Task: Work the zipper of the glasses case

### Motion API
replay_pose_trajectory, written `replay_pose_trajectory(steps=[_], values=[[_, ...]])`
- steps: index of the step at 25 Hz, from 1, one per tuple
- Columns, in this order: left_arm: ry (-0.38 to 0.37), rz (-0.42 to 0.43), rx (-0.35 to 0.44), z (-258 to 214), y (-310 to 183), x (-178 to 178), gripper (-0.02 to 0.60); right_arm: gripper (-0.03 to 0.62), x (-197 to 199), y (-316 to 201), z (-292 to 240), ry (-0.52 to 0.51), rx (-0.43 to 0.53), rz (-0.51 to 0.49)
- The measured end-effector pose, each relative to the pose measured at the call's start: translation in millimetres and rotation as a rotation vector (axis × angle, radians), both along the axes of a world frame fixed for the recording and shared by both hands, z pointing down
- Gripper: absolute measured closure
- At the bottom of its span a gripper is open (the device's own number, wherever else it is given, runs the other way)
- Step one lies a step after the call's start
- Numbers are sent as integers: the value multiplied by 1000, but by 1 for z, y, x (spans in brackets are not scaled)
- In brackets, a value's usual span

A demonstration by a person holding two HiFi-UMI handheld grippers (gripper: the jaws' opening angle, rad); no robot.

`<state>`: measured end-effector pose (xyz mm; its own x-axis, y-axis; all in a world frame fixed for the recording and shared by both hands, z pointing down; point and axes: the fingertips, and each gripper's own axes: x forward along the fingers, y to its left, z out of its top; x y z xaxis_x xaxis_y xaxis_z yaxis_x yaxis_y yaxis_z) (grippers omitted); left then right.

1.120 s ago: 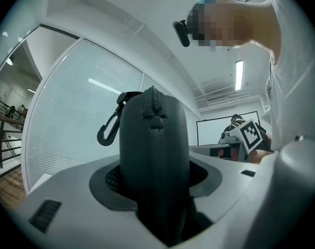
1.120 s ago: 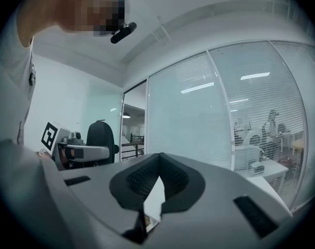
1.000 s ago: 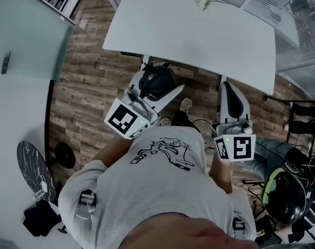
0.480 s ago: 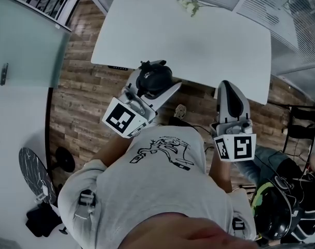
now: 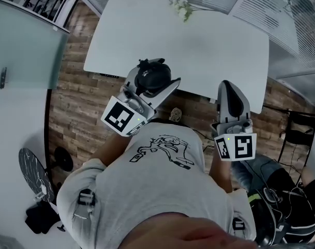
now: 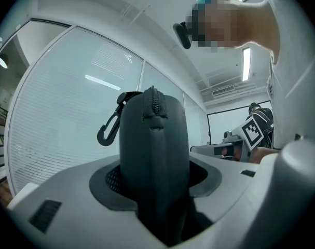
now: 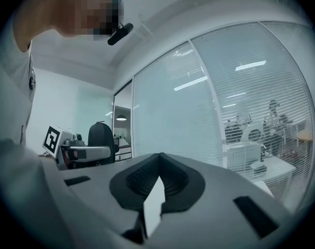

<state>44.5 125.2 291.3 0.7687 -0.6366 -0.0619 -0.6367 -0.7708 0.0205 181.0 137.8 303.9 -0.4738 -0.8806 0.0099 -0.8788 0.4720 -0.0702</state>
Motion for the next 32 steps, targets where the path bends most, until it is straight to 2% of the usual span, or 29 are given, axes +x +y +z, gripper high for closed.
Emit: replay_pose_trajectory(steps=[7, 13, 32], values=[[-2, -25, -9, 3, -27, 14, 336, 589, 14, -28, 4, -2, -17, -21], [3, -34, -8, 2, -53, 12, 336, 589, 12, -54, 1, 2, -20, -29], [21, -44, -8, 0, -179, -58, 336, 589, -54, -177, -9, 35, -18, -23]])
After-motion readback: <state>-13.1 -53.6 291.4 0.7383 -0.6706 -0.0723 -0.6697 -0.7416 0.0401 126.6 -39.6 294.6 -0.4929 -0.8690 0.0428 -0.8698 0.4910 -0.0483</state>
